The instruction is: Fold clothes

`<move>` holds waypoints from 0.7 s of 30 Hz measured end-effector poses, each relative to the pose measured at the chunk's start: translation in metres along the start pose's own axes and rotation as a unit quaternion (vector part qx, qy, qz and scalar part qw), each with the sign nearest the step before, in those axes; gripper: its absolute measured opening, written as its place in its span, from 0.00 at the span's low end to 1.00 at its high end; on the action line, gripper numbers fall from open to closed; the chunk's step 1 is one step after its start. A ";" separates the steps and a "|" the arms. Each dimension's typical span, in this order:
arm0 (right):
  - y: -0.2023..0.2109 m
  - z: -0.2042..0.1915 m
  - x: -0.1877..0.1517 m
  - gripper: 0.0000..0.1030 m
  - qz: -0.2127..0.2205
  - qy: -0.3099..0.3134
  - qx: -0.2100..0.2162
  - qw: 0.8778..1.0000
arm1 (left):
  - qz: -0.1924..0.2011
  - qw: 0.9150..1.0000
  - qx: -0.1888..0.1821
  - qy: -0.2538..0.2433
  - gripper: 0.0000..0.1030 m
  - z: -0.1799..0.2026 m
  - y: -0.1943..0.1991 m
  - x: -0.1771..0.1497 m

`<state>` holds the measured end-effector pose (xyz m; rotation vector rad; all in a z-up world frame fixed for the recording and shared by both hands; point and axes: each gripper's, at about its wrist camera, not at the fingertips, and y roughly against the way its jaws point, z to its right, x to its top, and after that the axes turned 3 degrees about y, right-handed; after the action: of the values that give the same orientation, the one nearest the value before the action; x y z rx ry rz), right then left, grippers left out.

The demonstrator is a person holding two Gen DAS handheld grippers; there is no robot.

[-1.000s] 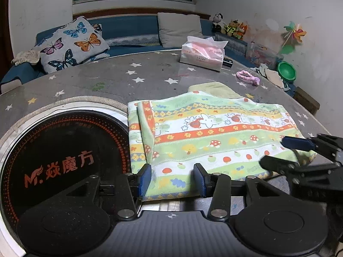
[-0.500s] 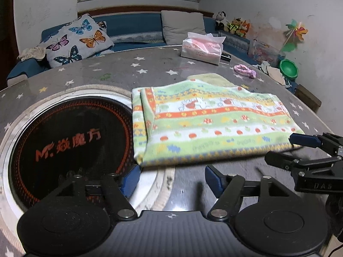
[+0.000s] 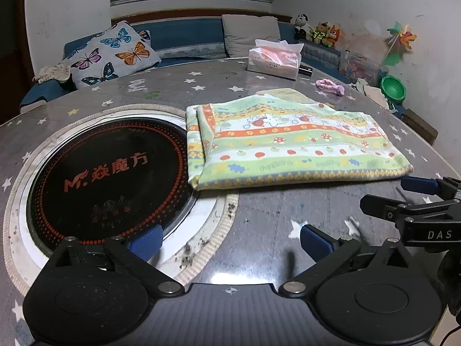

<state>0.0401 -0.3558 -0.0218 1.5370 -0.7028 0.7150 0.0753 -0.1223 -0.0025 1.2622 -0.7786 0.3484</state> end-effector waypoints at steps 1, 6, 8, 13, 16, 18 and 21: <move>0.000 -0.001 -0.001 1.00 0.000 -0.002 -0.002 1.000 | 0.000 1.000 0.000 0.000 1.00 0.000 0.001 -0.001; 0.004 -0.007 -0.005 1.00 0.001 -0.001 -0.014 1.000 | -0.003 1.000 0.004 0.005 1.00 -0.003 0.003 -0.007; 0.004 -0.008 -0.006 1.00 0.001 -0.007 -0.014 1.000 | -0.004 1.000 0.006 0.009 1.00 -0.005 0.005 -0.010; 0.007 -0.010 -0.011 1.00 0.001 -0.022 -0.012 1.000 | -0.003 1.000 0.011 0.010 1.00 -0.007 0.008 -0.015; 0.007 -0.014 -0.014 1.00 0.001 -0.018 -0.014 1.000 | -0.002 1.000 0.014 0.009 1.00 -0.006 0.009 -0.018; 0.008 -0.017 -0.014 1.00 0.001 -0.015 -0.016 1.000 | -0.003 1.000 0.016 0.010 1.00 -0.006 0.009 -0.019; 0.009 -0.017 -0.015 1.00 0.002 -0.017 -0.016 1.000 | -0.006 1.000 0.017 0.012 1.00 -0.007 0.009 -0.022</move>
<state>0.0225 -0.3389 -0.0269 1.5218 -0.7395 0.6798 0.0568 -0.1094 -0.0120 1.2914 -0.7465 0.3678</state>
